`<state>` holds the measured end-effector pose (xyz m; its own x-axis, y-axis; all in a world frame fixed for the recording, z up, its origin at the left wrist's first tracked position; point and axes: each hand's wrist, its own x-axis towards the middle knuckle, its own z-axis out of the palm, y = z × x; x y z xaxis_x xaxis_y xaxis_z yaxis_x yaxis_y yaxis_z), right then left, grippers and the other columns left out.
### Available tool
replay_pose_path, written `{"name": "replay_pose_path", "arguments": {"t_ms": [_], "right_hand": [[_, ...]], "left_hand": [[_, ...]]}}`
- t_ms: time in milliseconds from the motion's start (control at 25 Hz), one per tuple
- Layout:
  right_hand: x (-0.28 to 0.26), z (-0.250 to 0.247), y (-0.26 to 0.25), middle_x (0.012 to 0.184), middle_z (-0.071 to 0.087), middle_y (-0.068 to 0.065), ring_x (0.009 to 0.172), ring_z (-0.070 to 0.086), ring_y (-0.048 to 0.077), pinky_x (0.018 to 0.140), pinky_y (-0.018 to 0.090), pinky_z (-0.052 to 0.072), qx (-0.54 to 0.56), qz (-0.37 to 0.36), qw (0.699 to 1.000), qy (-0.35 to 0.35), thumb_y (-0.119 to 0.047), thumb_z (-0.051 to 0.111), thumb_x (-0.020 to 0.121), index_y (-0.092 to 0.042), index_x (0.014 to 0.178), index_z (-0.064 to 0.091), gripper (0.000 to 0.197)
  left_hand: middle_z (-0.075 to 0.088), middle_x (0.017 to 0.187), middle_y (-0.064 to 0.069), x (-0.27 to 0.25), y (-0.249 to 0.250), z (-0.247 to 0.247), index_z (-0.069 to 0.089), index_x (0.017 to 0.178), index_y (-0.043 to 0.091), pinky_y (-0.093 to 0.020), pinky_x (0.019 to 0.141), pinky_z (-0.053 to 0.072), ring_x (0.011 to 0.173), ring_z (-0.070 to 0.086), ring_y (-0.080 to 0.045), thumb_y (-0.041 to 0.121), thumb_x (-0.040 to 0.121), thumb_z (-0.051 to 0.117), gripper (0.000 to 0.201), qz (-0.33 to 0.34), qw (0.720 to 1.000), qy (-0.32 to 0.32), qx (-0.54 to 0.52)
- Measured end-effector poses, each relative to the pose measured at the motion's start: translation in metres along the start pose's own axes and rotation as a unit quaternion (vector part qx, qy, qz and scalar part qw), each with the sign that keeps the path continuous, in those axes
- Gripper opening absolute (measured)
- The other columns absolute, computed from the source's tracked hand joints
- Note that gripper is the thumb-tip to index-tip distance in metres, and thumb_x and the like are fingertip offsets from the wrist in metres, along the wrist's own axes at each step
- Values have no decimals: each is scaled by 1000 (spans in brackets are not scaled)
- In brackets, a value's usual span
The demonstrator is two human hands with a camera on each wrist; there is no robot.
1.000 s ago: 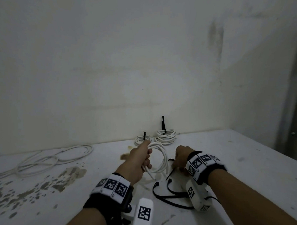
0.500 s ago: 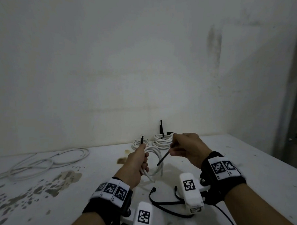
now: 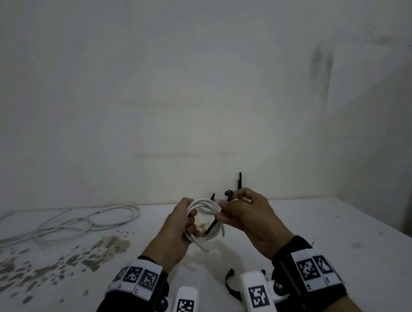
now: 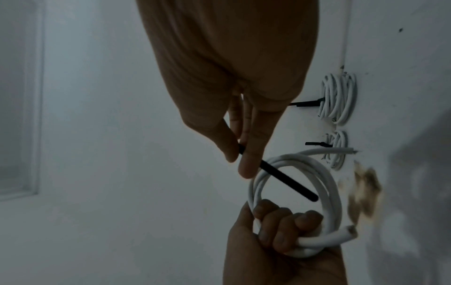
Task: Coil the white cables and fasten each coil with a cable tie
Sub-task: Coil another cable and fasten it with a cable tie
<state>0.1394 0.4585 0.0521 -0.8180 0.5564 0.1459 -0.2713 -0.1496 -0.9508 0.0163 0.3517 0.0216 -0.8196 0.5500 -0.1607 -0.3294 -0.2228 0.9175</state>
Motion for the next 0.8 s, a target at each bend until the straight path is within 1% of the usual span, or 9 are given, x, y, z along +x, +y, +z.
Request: {"name": "replay_pose_path", "arguments": {"t_ms": [80,240,280,360,400,520,640,720,800], "right_hand": [[0,10,4,83,66,22,76,70,29,76,33,62,-3,-33,999,-24,8,68,87,2,96,60,14],[4,29,11,79,70,15,77,70,27,76,39,61,-92,-105,987,-80,5,75,81,1,79,67,9],[5,33,13,74,70,11,71,67,22,70,39,59,-164,-141,973,-86,3,79,78,-5,72,69,14],[10,42,19,67,65,0,61,58,3,60,20,49,-318,-239,914,-75,-3,85,73,-26,57,65,34],[13,48,23,68,61,-3,61,55,1,58,11,42,-370,-277,885,-63,-6,87,71,-37,55,60,45],[23,60,32,69,53,-4,64,50,3,54,8,35,-417,-367,831,-26,-12,89,69,-46,55,45,57],[34,67,37,67,50,-5,57,45,4,53,10,31,-428,-407,807,-6,-16,88,70,-42,62,48,49],[37,71,41,68,50,-7,58,45,2,54,12,32,-439,-389,810,-13,-19,88,71,-40,66,60,36],[36,75,40,72,51,-8,61,46,2,56,13,33,-441,-359,822,-36,-28,86,74,-31,76,74,13]], "left_hand": [[22,44,5,-3,7,-9,41,58,16,-27,49,32,36,22,-11,30,95,49,40,4,1000,-5,1],[20,44,5,-8,17,-26,40,56,17,-28,50,32,37,20,-11,32,96,50,43,13,1000,-21,5],[19,44,5,-10,19,-30,40,56,17,-28,49,32,37,19,-11,33,95,50,44,14,999,-30,3],[20,44,4,-12,23,-35,42,55,16,-28,49,32,37,19,-12,32,94,52,43,24,999,-35,12],[22,43,4,-13,25,-39,44,55,16,-28,48,32,37,18,-12,31,93,53,42,34,999,-29,18],[22,43,4,-13,34,-47,52,59,16,-26,46,29,36,17,-10,31,93,54,37,46,998,-27,17],[20,45,5,-15,42,-52,57,70,15,-24,42,28,35,17,-9,38,94,56,34,15,999,-49,-4],[19,46,6,-15,46,-55,69,92,13,-23,40,24,36,15,-9,34,91,61,22,34,999,-35,-15],[21,47,5,-11,48,-59,72,107,10,-23,39,23,38,16,-9,30,88,66,29,66,998,8,-10]]}}
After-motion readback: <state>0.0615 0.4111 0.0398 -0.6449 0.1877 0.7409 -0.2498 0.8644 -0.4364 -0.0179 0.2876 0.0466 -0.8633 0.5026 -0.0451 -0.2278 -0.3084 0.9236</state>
